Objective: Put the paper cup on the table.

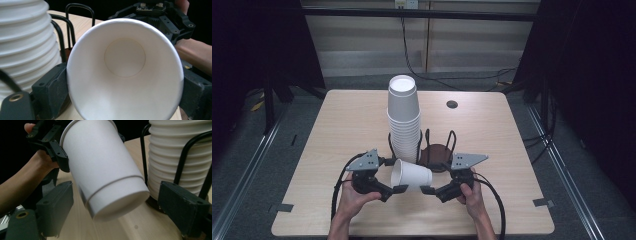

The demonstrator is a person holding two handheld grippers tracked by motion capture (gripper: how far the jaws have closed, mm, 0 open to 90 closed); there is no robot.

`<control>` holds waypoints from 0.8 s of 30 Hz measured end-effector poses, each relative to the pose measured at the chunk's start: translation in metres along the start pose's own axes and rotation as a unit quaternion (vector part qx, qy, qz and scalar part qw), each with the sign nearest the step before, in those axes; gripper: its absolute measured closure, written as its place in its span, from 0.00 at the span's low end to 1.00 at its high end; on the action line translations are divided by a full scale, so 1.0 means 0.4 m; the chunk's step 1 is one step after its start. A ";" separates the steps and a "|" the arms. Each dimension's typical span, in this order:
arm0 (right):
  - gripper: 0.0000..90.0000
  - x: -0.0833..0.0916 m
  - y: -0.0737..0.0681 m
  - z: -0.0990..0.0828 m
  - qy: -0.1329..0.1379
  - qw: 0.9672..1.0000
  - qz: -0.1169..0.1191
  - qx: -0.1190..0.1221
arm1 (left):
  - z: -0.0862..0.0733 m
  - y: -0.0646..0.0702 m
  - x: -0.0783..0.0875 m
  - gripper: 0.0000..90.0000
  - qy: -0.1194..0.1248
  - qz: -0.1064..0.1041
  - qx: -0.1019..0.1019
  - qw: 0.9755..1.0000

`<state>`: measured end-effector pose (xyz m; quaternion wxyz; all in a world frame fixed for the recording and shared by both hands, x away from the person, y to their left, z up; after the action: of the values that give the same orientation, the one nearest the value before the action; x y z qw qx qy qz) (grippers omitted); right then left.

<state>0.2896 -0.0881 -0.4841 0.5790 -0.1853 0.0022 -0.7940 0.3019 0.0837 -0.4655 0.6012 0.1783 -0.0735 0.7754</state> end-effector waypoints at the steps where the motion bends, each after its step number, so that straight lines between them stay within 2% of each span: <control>1: 0.14 0.004 0.002 0.000 0.006 1.000 -0.004 0.000 | 0.000 -0.002 0.004 0.12 -0.001 0.003 0.000 1.000; 4: 0.14 0.018 0.013 0.002 0.027 0.999 -0.029 -0.001 | -0.002 -0.007 0.017 0.12 -0.011 0.009 0.000 1.000; 8: 0.14 0.030 0.023 -0.002 0.033 0.996 -0.077 0.008 | -0.008 -0.014 0.033 0.12 -0.024 0.019 -0.001 1.000; 10: 0.14 0.032 0.028 -0.006 0.031 0.994 -0.099 0.015 | -0.010 -0.016 0.040 0.12 -0.026 0.022 -0.003 0.999; 12: 0.14 0.035 0.031 -0.009 0.033 0.993 -0.113 0.019 | -0.013 -0.015 0.046 0.12 -0.030 0.023 -0.005 0.999; 16: 0.14 0.045 0.036 -0.015 0.060 0.987 -0.146 0.032 | -0.019 -0.018 0.055 0.11 -0.040 0.032 -0.001 0.999; 18: 0.14 0.051 0.036 -0.022 0.071 0.985 -0.152 0.033 | -0.022 -0.023 0.061 0.11 -0.047 0.034 -0.002 0.998; 20: 0.14 0.056 0.040 -0.032 0.078 0.982 -0.167 0.032 | -0.024 -0.027 0.066 0.11 -0.053 0.038 -0.005 0.998; 24: 0.14 0.058 0.042 -0.044 0.082 0.981 -0.174 0.030 | -0.027 -0.032 0.076 0.11 -0.069 0.040 -0.009 0.997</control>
<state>0.2939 -0.1187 -0.4975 0.4352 -0.0992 -0.0067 -0.8948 0.3056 0.1181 -0.4656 0.5652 0.2227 -0.1285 0.7838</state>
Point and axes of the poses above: each handheld gripper's, and its own axes: x roughly backward along the jaws, z roughly out of its top, y roughly to its right, the point moved 7 cm from there along -x, roughly forward along the jaws, and after that the axes turned 2 degrees about z, right-handed, at the moved point
